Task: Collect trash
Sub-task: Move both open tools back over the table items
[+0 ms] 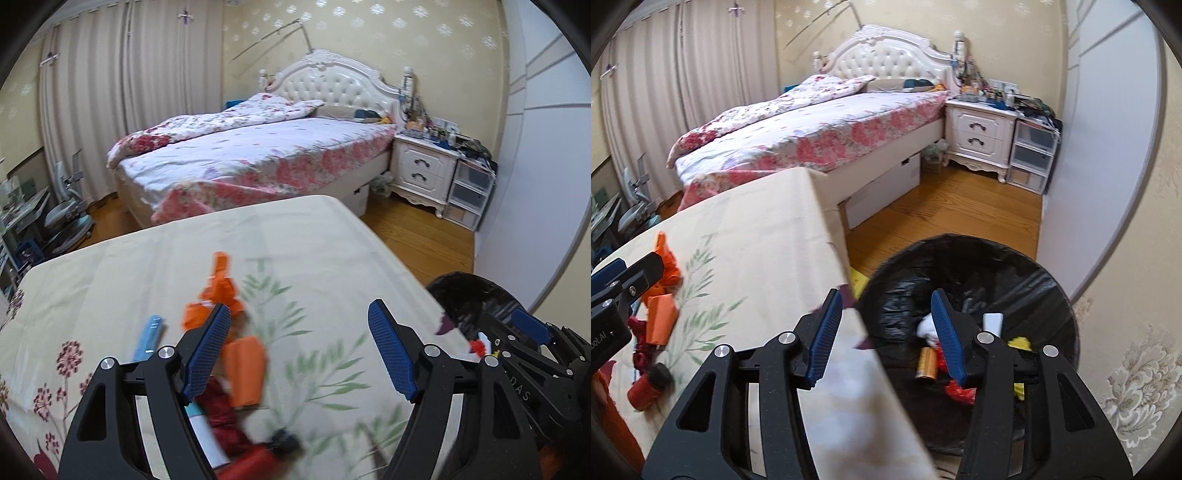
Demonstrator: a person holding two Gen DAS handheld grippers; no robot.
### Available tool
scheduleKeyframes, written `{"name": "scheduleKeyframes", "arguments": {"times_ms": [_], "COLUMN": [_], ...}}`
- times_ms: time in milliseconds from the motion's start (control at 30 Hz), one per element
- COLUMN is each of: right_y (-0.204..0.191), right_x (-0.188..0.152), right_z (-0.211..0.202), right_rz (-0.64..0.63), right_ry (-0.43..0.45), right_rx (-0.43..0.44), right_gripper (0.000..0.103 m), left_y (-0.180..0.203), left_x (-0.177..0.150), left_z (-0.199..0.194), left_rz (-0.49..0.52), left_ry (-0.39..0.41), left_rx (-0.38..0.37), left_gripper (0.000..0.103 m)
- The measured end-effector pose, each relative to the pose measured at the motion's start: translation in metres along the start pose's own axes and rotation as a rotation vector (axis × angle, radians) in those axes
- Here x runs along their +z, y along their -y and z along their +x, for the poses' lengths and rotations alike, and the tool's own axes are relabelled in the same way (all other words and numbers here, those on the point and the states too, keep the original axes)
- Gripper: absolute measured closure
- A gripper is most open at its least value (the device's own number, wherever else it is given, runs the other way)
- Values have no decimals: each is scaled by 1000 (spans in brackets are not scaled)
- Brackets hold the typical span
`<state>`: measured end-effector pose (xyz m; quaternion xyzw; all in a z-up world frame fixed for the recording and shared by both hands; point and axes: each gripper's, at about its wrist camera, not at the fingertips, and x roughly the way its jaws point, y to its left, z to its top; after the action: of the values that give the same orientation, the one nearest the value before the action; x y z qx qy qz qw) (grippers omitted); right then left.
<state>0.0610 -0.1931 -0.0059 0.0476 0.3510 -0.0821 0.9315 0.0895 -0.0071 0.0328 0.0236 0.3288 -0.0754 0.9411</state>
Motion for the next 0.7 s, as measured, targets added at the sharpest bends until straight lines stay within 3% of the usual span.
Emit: {"name": "scheduleKeyframes", "arguments": {"times_ms": [700], "right_y": [-170], "right_x": [16], "right_z": [3], "right_rz": [-228], "right_ry": [-12], "right_rx": [235], "right_gripper": [53], "left_y": [-179], "left_x": [-40], "left_z": [-17], "left_rz": [-242], "left_ry": [-45], "left_rx": [308], "left_gripper": [28]}}
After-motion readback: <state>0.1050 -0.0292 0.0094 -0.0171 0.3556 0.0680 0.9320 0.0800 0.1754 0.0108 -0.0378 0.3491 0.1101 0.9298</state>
